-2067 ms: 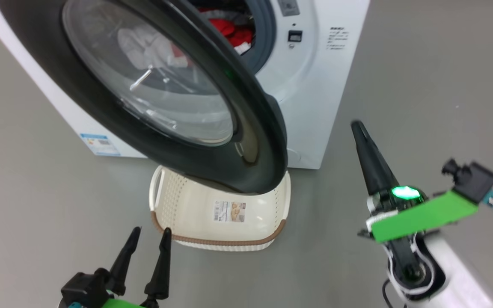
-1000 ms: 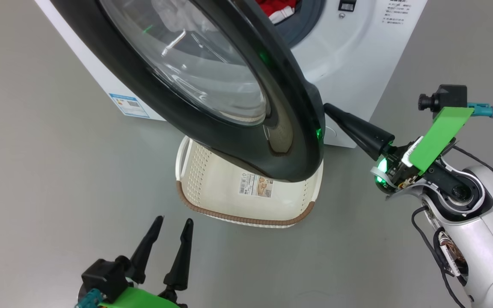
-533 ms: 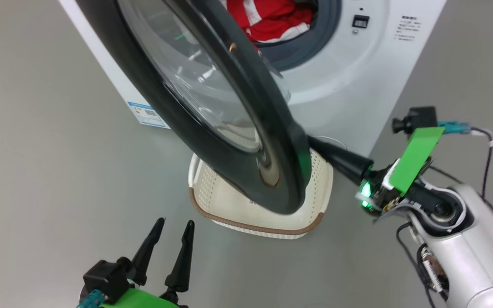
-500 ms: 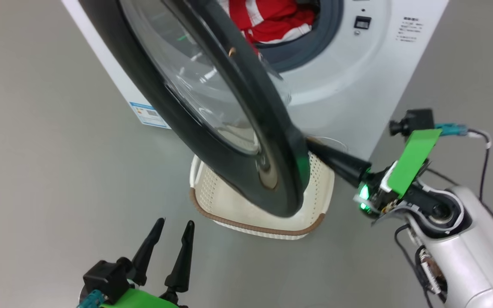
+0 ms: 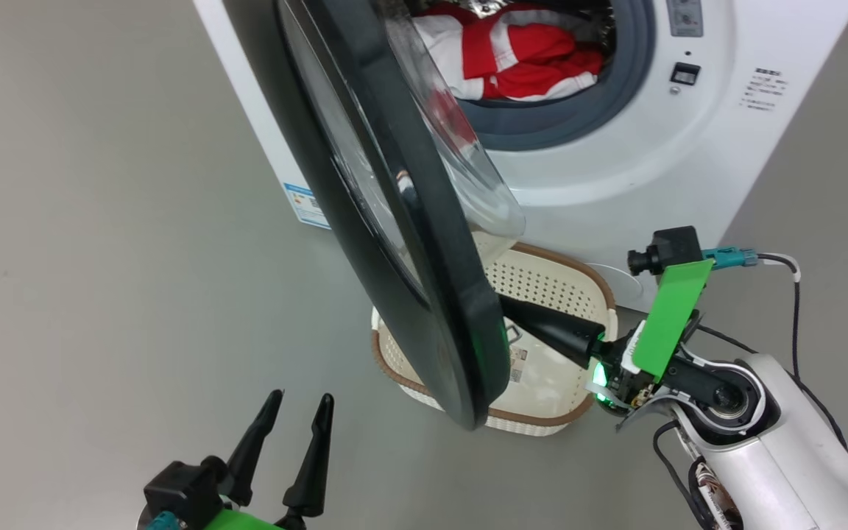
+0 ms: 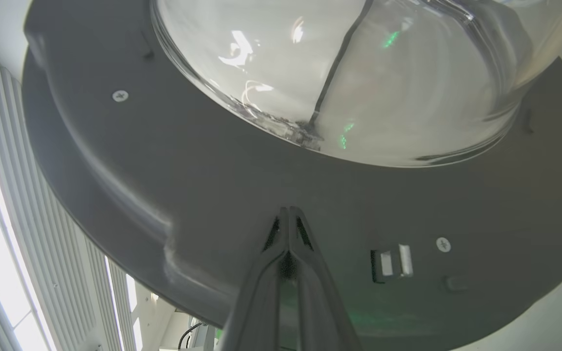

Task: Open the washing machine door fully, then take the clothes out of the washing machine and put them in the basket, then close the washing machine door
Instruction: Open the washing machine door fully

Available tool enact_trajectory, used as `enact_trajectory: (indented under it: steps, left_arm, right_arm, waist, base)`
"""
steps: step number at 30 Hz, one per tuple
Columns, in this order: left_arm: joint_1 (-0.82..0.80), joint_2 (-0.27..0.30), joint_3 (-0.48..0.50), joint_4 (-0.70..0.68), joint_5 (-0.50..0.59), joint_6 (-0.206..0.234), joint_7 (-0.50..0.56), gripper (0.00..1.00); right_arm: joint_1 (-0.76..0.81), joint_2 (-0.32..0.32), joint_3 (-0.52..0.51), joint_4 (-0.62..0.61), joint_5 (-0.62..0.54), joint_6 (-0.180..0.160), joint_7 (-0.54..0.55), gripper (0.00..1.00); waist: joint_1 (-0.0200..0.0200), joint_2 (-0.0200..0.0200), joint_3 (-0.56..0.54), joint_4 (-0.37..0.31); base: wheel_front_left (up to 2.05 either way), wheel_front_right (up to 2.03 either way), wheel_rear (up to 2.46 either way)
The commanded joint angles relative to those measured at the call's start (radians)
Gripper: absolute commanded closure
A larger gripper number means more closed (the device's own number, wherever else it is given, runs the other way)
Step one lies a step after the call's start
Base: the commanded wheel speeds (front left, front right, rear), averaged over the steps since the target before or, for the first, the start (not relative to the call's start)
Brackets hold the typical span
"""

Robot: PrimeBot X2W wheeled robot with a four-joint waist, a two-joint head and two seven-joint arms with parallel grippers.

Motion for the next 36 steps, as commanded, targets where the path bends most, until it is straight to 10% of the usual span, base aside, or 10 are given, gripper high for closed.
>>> enact_trajectory:
  steps: [1,36]
  left_arm:
    - [0.002,0.006,0.036,-0.022,0.0,-0.005,-0.009,0.0]
    - [0.043,0.006,0.125,-0.068,-0.002,-0.005,-0.009,0.0]
  right_arm:
    - [0.006,0.028,0.025,-0.036,-0.01,0.008,0.014,1.0]
    - [-0.027,0.048,0.242,-0.039,0.059,0.008,-0.055,1.0]
  waist:
    - [-0.0001,-0.0001,-0.017,0.033]
    - [-0.0001,-0.0001,-0.04,0.172]
  base:
    - [0.0,0.0,0.0]
    - [0.0,0.0,0.0]
